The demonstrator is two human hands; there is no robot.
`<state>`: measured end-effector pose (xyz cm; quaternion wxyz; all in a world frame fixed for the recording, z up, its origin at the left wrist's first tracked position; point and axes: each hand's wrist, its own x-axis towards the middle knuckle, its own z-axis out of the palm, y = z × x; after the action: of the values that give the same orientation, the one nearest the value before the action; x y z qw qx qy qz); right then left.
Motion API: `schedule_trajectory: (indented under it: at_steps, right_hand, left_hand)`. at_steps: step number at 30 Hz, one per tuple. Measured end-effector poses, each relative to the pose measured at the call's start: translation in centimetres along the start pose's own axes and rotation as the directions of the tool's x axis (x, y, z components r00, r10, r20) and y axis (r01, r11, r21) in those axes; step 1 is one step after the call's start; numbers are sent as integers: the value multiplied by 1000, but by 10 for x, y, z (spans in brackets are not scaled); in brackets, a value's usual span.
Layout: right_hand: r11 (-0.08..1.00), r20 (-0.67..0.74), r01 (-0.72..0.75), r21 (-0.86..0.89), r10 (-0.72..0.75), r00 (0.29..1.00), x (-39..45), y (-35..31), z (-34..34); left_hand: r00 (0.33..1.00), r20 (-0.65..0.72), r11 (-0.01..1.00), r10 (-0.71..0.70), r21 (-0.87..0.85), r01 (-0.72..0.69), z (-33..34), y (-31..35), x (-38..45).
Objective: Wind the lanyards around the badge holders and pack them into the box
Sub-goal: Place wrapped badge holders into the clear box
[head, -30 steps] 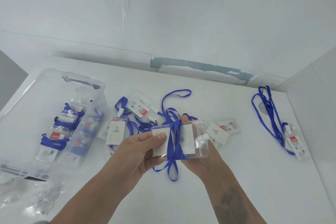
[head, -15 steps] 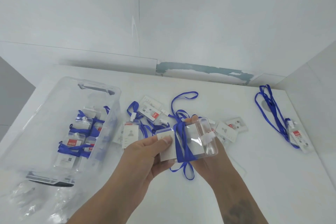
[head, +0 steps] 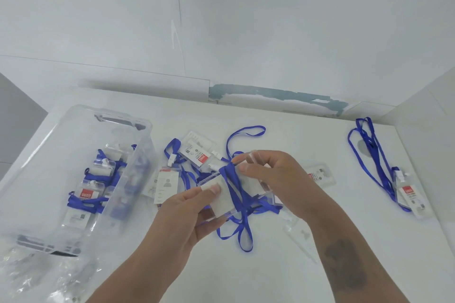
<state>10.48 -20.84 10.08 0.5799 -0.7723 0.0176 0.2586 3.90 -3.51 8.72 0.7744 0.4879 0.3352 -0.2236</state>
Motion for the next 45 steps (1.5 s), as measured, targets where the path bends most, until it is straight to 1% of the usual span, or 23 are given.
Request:
schedule_trajectory:
  at_steps: [2, 5, 9, 11, 15, 18, 23, 26, 28, 31, 34, 37, 41, 45]
  right_hand:
    - [1000, 26, 18, -26, -17, 1000, 7, -6, -1]
    - [993, 58, 41, -114, -35, 998, 18, -14, 8]
    - [972, 26, 74, -224, -70, 997, 36, -20, 24]
    - [967, 31, 94, -238, -89, 996, 42, -26, 37]
    - [951, 59, 153, -268, -142, 988, 56, -41, 76]
    - [944, 72, 171, -282, -157, 985, 67, -52, 108]
    - [918, 107, 209, -338, -183, 977, 92, -78, 169]
    - [895, 132, 205, -396, -166, 977, 111, -89, 195]
    - [878, 134, 192, -439, -147, 980, 127, -95, 216]
    - [863, 154, 177, -473, -117, 981, 144, -95, 233]
    - [845, 165, 133, -517, -54, 985, 162, -93, 246]
    - [842, 194, 93, -532, 14, 981, 180, -88, 258]
    - [822, 223, 50, -568, 95, 970, 194, -77, 264]
    - [794, 206, 30, -608, 120, 971, 203, -72, 262]
  left_hand:
    - [1000, -2, 998, 7, 57, -7, -3, 2, 2]
    - [999, -20, 993, 32, 117, -30, -13, 7, 3]
    - [994, -79, 975, 73, 216, -54, -33, 17, 5]
    - [989, -98, 958, 113, 273, -83, -46, 22, 6]
    - [970, -125, 927, 209, 343, -155, -86, 33, 7]
    - [955, -147, 916, 259, 350, -195, -117, 47, 5]
    - [954, -134, 904, 270, 376, -203, -183, 76, 11]
    - [956, -146, 900, 254, 397, -178, -209, 93, 21]
    - [958, -133, 871, 255, 462, -168, -230, 105, 32]
    - [957, -113, 827, 268, 536, -169, -243, 112, 47]
    - [954, -124, 806, 274, 570, -158, -250, 111, 62]
    - [947, -128, 761, 295, 631, -152, -252, 111, 82]
    - [921, -120, 773, 372, 589, -235, -249, 109, 99]
    - [942, -144, 845, 303, 497, -196, -251, 106, 113]
